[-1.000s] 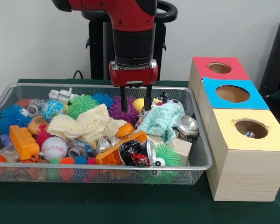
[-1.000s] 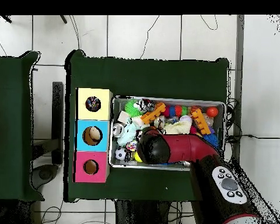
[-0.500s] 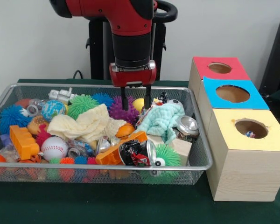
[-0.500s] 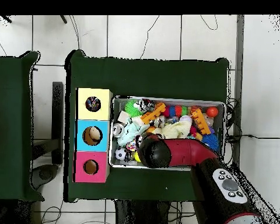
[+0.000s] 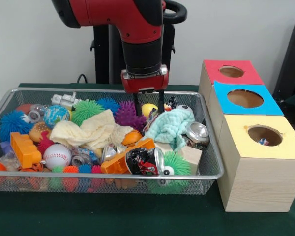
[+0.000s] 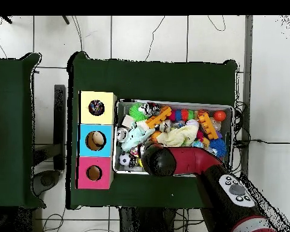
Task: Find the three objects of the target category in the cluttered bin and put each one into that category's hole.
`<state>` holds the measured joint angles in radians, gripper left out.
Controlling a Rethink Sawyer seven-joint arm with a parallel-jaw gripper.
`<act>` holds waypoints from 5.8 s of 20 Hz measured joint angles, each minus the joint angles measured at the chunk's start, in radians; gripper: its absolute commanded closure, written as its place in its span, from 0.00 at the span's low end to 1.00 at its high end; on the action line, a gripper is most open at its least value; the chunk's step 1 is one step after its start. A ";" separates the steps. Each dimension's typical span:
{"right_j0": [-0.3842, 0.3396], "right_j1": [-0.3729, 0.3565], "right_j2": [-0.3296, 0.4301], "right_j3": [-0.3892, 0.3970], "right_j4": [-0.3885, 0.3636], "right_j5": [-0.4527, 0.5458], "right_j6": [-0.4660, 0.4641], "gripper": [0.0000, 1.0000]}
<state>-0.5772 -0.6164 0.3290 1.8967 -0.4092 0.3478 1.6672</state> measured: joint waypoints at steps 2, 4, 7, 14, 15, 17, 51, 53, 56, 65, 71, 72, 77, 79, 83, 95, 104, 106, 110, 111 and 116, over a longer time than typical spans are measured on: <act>-0.010 0.015 0.019 0.002 0.000 -0.009 0.000 0.00; -0.017 0.026 0.031 0.002 0.000 -0.015 0.000 0.00; -0.028 0.039 0.048 0.002 0.000 -0.021 0.000 0.00; -0.054 0.069 0.088 0.002 0.000 -0.023 0.000 0.00; -0.055 0.071 0.089 0.002 0.000 -0.023 0.000 0.00; -0.055 0.074 0.089 0.002 0.000 -0.023 0.000 0.00; -0.077 0.066 0.123 0.012 0.000 -0.055 0.000 1.00; -0.101 0.050 0.145 0.023 0.001 -0.046 0.000 1.00; -0.152 0.014 0.187 0.045 0.011 -0.016 0.000 1.00; -0.232 -0.076 0.256 0.062 0.048 0.086 0.000 1.00; -0.270 -0.109 0.327 0.066 0.093 0.108 0.000 1.00; -0.282 -0.111 0.344 0.068 0.105 0.108 0.000 1.00; -0.349 -0.123 0.431 0.083 0.162 0.108 0.000 1.00; -0.377 -0.129 0.465 0.094 0.179 0.108 0.000 1.00; -0.449 -0.143 0.548 0.132 0.216 0.105 0.000 1.00; -0.504 -0.155 0.662 0.220 0.230 -0.132 0.000 1.00; -0.362 -0.196 0.635 0.251 0.244 -0.266 0.000 1.00; -0.325 -0.202 0.623 0.251 0.249 -0.280 0.000 1.00; -0.203 -0.216 0.560 0.250 0.284 -0.313 0.001 1.00; -0.151 -0.219 0.528 0.249 0.301 -0.323 0.001 1.00; 0.013 -0.226 0.423 0.243 0.349 -0.362 0.001 1.00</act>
<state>-0.5639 -0.8429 0.7524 2.1402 -0.0605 -0.0144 1.6681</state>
